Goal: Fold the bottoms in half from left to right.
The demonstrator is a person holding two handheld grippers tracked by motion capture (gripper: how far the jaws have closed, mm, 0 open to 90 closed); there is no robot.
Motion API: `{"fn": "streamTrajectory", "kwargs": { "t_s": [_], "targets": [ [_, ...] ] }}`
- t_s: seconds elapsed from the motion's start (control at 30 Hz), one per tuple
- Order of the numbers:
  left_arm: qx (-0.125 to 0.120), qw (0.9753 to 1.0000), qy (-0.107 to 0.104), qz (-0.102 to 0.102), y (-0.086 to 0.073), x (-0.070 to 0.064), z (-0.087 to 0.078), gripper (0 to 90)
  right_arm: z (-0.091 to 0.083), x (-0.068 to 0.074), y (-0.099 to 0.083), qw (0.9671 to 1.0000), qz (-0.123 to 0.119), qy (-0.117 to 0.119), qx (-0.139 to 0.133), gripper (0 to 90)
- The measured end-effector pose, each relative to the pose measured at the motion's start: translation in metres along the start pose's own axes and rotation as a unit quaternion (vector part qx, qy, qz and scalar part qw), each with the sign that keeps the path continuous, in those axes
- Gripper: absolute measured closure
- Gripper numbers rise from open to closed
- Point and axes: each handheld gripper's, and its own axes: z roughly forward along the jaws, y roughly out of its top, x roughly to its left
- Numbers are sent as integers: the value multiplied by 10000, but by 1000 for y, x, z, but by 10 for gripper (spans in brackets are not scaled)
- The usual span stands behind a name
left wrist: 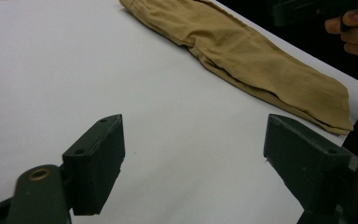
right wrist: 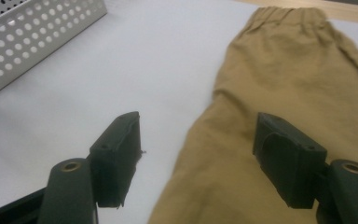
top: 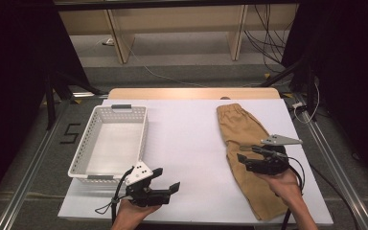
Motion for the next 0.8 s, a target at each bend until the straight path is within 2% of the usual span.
{"fn": "streamTrajectory", "kwargs": {
  "t_s": [0.33, 0.57, 0.63, 0.7, 0.8],
  "targets": [
    [21, 10000, 4, 13, 0, 0, 0, 204, 26, 22, -1, 9988, -282, 220, 337, 348],
    [37, 10000, -2, 24, -1, 0, 1, 203, 41, 28, -5, 9962, -436, 334, 669, 370],
    [38, 10000, -3, 20, -1, 0, 2, 204, 46, 30, -8, 9949, -504, 287, 822, 372],
    [44, 10000, -2, 20, -1, 0, 2, 203, 53, 30, -10, 9936, -621, 136, 935, 378],
    [47, 10000, -3, 25, -1, 0, 2, 203, 61, 28, -14, 9904, -680, 25, 1202, 388]
  ]
}}
